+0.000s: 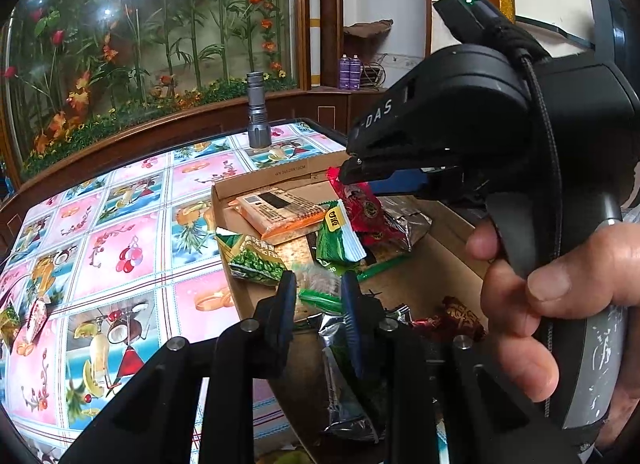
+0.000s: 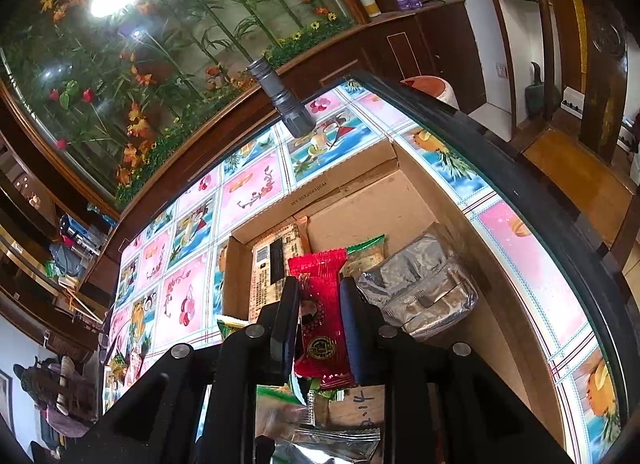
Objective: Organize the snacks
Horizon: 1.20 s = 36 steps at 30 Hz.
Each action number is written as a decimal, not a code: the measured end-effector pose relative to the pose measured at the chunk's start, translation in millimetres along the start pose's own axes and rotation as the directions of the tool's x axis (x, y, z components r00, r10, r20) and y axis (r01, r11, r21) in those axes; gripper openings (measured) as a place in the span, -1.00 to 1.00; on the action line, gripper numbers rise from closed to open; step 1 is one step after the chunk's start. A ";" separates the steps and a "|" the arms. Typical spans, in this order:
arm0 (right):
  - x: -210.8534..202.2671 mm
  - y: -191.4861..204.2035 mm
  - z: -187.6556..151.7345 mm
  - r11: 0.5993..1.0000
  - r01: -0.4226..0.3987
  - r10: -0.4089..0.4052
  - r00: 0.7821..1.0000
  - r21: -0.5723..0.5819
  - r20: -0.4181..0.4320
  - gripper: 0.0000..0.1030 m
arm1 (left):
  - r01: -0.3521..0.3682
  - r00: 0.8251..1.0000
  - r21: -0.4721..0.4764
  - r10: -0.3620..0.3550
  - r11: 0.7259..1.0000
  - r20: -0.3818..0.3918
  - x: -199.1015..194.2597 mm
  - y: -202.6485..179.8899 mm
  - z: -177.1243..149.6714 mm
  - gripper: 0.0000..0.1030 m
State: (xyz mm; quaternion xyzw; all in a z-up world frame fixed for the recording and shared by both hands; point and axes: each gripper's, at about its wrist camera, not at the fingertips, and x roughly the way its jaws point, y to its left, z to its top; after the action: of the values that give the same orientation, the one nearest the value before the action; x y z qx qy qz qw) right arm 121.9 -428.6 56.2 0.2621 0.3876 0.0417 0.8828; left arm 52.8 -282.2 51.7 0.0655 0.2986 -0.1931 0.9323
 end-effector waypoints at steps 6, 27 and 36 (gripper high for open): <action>-2.7 1.7 0.5 1.000 -0.014 0.014 1.000 0.002 0.010 -0.49 | -0.018 1.000 -0.007 0.018 1.000 0.023 -2.4 2.3 1.9 -0.34; -13.4 19.7 -2.5 0.997 -0.034 0.039 0.996 -0.072 0.075 -0.19 | -0.098 0.993 -0.031 0.100 0.995 0.070 -16.1 19.8 3.0 -0.09; -11.9 27.2 -5.2 0.993 -0.033 0.042 0.996 -0.116 0.080 -0.18 | -0.163 0.984 -0.093 0.168 0.982 0.056 -34.4 72.0 -1.1 0.03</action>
State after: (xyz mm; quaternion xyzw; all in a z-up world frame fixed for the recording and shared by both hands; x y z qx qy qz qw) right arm 113.5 -406.2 74.6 0.2197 0.3428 0.0696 0.9107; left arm 55.3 -204.9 71.3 0.0429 0.2704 -0.1037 0.9562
